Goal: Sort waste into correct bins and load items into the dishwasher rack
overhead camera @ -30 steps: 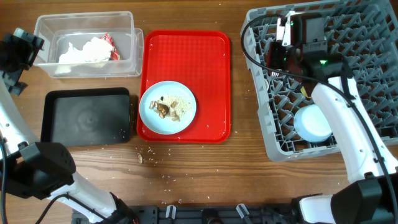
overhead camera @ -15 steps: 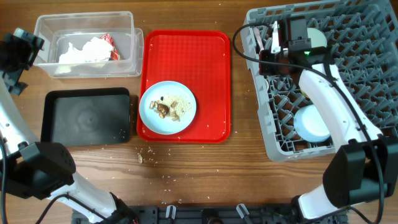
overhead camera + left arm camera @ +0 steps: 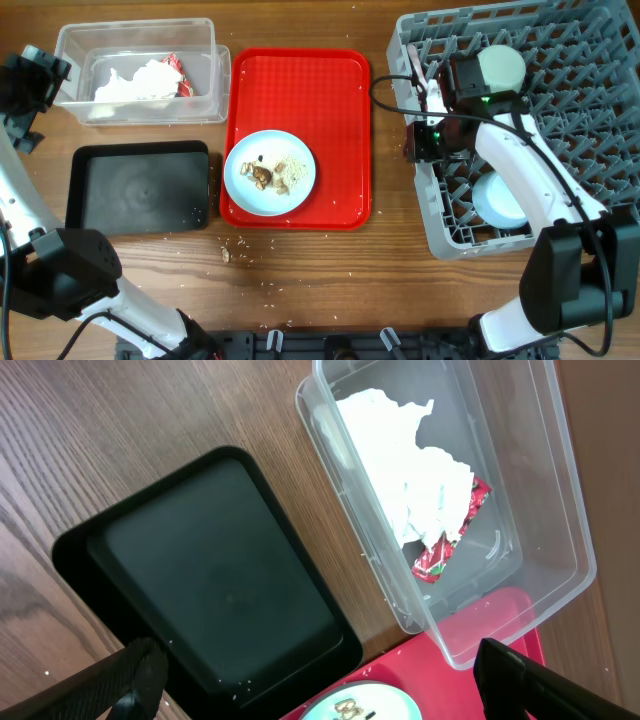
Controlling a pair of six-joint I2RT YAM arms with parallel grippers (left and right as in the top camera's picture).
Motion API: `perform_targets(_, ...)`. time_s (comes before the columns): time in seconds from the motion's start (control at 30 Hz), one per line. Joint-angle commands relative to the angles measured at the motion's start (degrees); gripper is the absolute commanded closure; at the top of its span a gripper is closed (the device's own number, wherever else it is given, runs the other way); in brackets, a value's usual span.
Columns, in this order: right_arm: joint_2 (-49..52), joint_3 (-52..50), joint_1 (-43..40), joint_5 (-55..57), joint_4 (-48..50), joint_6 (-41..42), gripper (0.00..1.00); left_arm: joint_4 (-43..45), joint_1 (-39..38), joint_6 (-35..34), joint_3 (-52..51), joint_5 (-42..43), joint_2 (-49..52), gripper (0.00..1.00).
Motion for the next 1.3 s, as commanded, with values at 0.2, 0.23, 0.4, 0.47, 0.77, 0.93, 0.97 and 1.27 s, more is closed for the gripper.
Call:
perform_targets(0.2,0.7,-0.48,1.64,0.72,1.4,19.45,0.84,0.0,0.0,-0.11,0.22,-0.57,-0.15,0.0)
perform_targets(0.23,0.7,-0.46,2.43,0.7,1.88,22.03,0.84,0.0,0.0,-0.11,0.22,-0.57,-0.15,0.0)
perform_targets(0.4,0.7,-0.46,6.47,1.38,4.28,26.86,0.78,0.0,0.0,-0.11,0.22,-0.57,-0.15,0.0)
perform_targets(0.47,0.7,-0.46,6.6,2.54,4.55,29.18,0.78,0.0,0.0,-0.09,0.22,-0.57,-0.15,0.0)
perform_targets(0.77,-0.46,6.49,6.29,3.02,3.74,26.05,0.64,0.0,0.0,-0.11,0.22,-0.57,-0.15,0.0)
perform_targets(0.93,-8.55,12.5,5.88,9.64,-3.52,23.89,0.34,0.0,0.0,-0.09,0.22,-0.57,-0.15,0.0)
perform_targets(0.97,-11.1,13.68,5.88,11.34,-5.29,23.04,0.28,0.0,0.0,-0.09,0.22,-0.57,-0.15,0.0)
perform_targets(1.27,-31.67,13.97,3.45,25.53,-18.36,24.17,0.0,0.0,0.0,-0.11,0.22,-0.57,-0.15,0.0)
